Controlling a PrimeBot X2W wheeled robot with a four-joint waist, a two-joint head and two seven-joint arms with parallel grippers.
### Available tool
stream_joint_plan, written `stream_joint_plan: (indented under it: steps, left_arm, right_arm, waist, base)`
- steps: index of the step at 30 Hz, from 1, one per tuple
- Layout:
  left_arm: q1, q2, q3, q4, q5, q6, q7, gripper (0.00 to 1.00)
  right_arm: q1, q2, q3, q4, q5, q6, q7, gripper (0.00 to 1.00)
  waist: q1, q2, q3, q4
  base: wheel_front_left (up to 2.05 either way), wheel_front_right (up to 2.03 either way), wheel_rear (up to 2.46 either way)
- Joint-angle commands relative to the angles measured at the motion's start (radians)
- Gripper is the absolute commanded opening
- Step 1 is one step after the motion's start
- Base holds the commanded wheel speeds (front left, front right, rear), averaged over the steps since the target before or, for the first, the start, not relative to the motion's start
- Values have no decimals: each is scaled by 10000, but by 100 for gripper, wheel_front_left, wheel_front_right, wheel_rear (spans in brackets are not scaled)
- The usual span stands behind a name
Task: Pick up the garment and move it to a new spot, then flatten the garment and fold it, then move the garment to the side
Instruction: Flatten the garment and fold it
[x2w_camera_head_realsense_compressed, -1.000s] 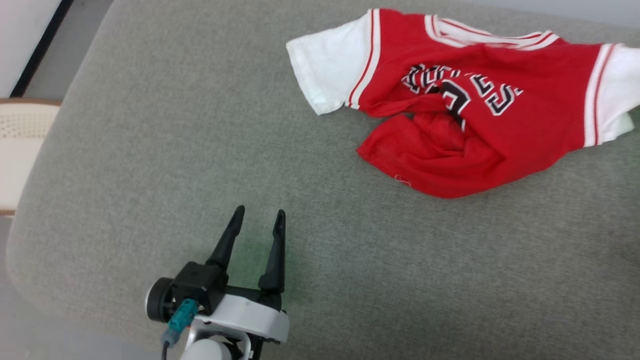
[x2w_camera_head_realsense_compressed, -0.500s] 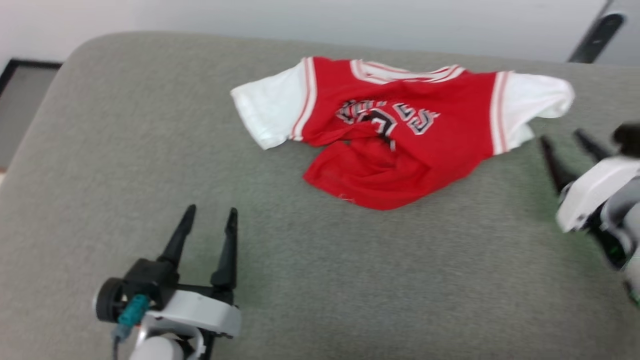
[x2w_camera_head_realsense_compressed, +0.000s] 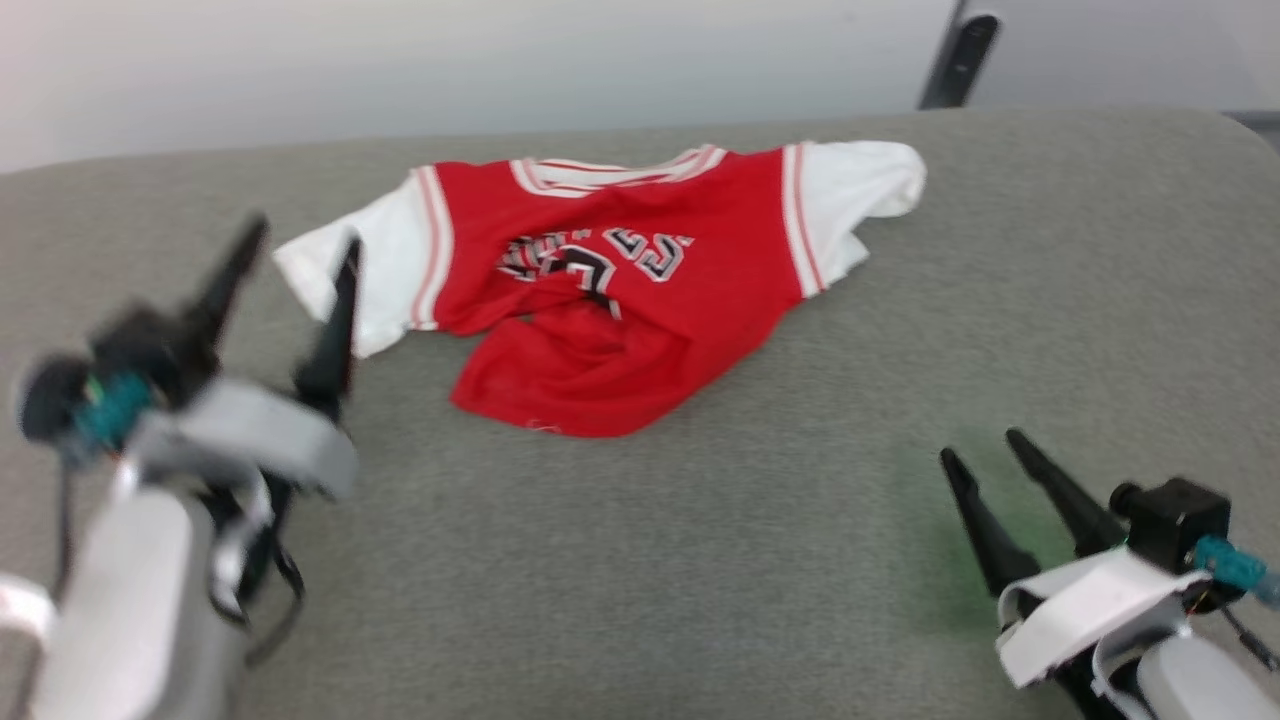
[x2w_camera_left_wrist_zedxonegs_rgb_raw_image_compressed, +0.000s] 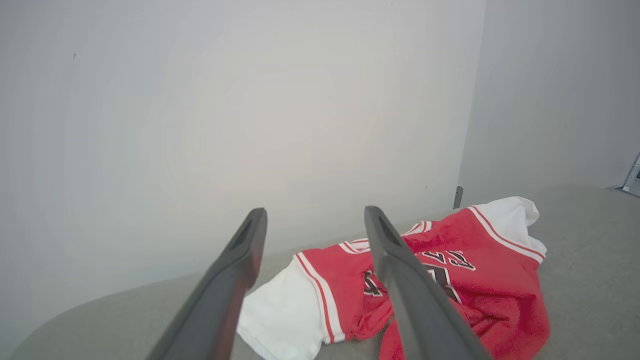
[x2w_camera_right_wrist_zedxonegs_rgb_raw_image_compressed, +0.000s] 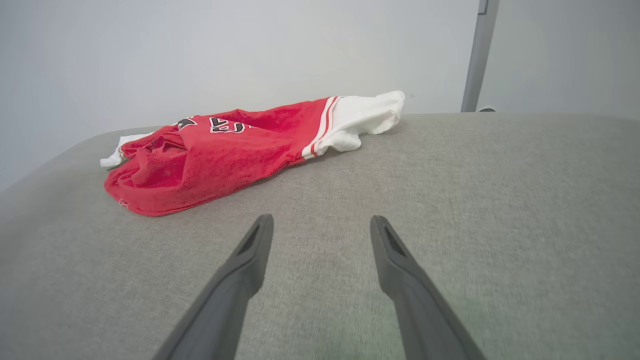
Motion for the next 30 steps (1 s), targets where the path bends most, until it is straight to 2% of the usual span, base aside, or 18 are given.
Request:
stream_joint_plan:
  steps: [1, 7, 12, 16, 23, 30]
  left_arm:
    - [-490, 179, 32, 173, -148, -91, 174, 100]
    - [-3191, 1316, -307, 2099, -806, -332, 1778, 100]
    - [-5208, 2248, -1132, 4536, -1581, -347, 3455, 100]
    - [-6409, 3011, -1741, 6103, -2305, -352, 5085, 100]
    - [-7542, 4078, -2738, 7341, -3381, -355, 7282, 100]
    - [-7739, 5004, -3502, 7977, -3839, -351, 8317, 100]
  right_arm:
    - [328, 194, -281, -419, -313, -10, 110, 100]
    - [1769, 1173, -1188, -2685, -1494, -10, 1153, 100]
    - [2299, 1781, -1304, -4189, -2034, -10, 1891, 100]
    - [2399, 2000, -1205, -5082, -2235, -10, 2248, 100]
    - [2197, 2163, -973, -5817, -2216, -10, 2428, 100]
    - [2101, 2112, -851, -6282, -2244, -10, 2519, 100]
  waist:
    - [0, 0, 319, -742]
    - [0, 0, 1041, -1575]
    - [0, 0, 1546, -2235]
    - [0, 0, 2041, -2729]
    - [0, 0, 2889, -3401]
    - [0, 0, 3402, -3766]
  base:
    - [0, 0, 0]
    - [0, 0, 0]
    - [0, 0, 0]
    - [0, 0, 0]
    - [0, 0, 0]
    - [0, 0, 0]
